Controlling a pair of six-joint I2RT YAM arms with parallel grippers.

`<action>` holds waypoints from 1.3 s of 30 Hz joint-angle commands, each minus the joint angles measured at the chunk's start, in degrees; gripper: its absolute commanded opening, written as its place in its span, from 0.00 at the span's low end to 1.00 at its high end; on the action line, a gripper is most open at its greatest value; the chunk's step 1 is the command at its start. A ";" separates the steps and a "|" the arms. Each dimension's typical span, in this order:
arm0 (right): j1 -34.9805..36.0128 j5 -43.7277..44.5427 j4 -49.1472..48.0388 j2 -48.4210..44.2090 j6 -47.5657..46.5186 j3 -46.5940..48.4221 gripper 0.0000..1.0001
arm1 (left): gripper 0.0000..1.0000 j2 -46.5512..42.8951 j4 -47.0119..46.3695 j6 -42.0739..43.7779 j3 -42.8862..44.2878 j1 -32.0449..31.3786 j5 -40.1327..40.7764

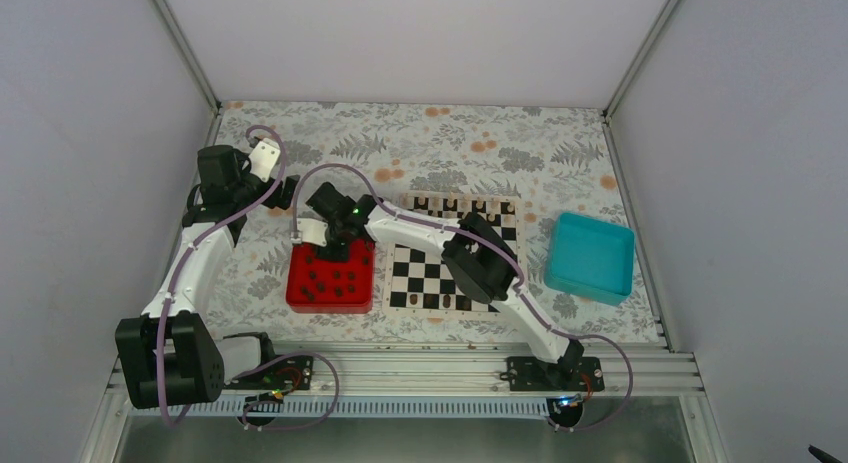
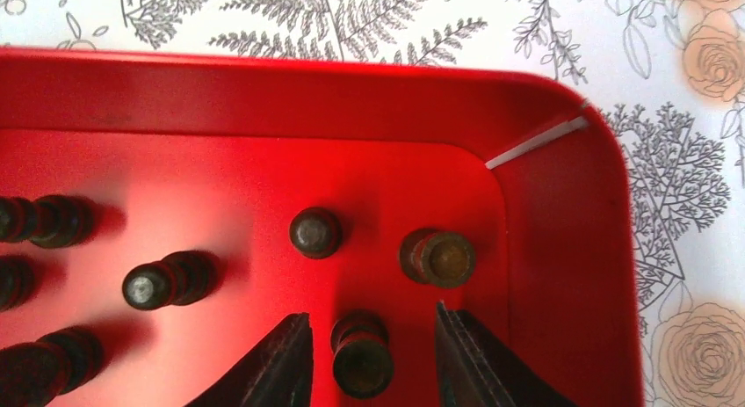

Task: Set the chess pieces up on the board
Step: Pick up the chess piece from the storage box, then place the chess piece on the chessboard.

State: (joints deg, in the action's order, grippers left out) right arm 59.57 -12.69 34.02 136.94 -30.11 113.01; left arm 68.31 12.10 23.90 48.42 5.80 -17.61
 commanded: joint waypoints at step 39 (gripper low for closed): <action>-2.62 -1.47 0.42 -41.12 -1.20 -40.90 0.08 | 1.00 -1.63 -0.77 -0.60 0.18 0.26 1.42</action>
State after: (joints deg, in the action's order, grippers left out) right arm 57.14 -13.74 35.66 98.41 -30.41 77.32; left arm 67.22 12.10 23.73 48.42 5.80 -16.56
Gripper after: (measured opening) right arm 0.131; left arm 0.999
